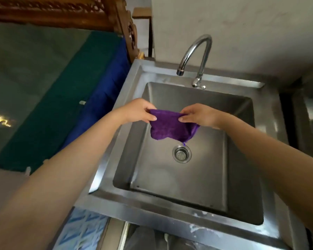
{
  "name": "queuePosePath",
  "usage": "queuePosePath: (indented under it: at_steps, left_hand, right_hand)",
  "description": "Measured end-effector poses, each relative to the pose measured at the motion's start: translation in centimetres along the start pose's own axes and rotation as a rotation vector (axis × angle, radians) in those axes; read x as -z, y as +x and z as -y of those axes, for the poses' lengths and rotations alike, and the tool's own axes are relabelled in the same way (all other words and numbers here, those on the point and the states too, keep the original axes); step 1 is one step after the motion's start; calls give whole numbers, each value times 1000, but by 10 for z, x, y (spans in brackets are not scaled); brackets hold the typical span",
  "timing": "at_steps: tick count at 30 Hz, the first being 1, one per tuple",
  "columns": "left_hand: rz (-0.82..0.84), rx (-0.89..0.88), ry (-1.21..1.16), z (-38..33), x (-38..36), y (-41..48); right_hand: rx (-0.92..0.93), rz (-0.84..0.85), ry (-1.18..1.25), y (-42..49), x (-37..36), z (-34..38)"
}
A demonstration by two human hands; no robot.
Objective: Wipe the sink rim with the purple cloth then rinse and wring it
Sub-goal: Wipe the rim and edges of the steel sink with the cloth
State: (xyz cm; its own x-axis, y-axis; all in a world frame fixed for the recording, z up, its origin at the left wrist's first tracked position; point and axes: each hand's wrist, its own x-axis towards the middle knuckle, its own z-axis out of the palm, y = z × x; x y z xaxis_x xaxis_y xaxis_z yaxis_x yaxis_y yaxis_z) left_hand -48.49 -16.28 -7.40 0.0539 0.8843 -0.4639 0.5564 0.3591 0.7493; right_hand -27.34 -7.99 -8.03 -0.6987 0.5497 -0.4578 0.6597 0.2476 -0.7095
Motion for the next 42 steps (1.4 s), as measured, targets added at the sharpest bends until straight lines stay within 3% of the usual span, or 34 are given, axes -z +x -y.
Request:
queuePosePath:
  at_steps: [7,12,14,21,26,30,36,42]
  left_hand:
    - [-157,24,-13,66,29,-11]
    - [-549,26,27,141,36,-21]
    - [-636,30,98,176,26,-30]
    - [-468,129,197,251,-15,-40]
    - [-551,117,352,256,-30,-40]
    - [-556,119,491,262,-33,-38]
    - [-552,116,471,264,-36,-35]
    - [-553,112,459,265,-37,-35]
  right_hand:
    - [-13,-152,196,54,-64,17]
    - [-50,-323,283,83,-105,30]
    - [-70,-367,292,93,-124,33]
    - [-94,-358,397,118,-210,54]
    - [71,-248,-132,139,-260,44]
    - [131,-295,-287,161,-249,31]
    - [128,-277,-353,212,-196,18]
    - [211,-147,-468,170,-227,23]
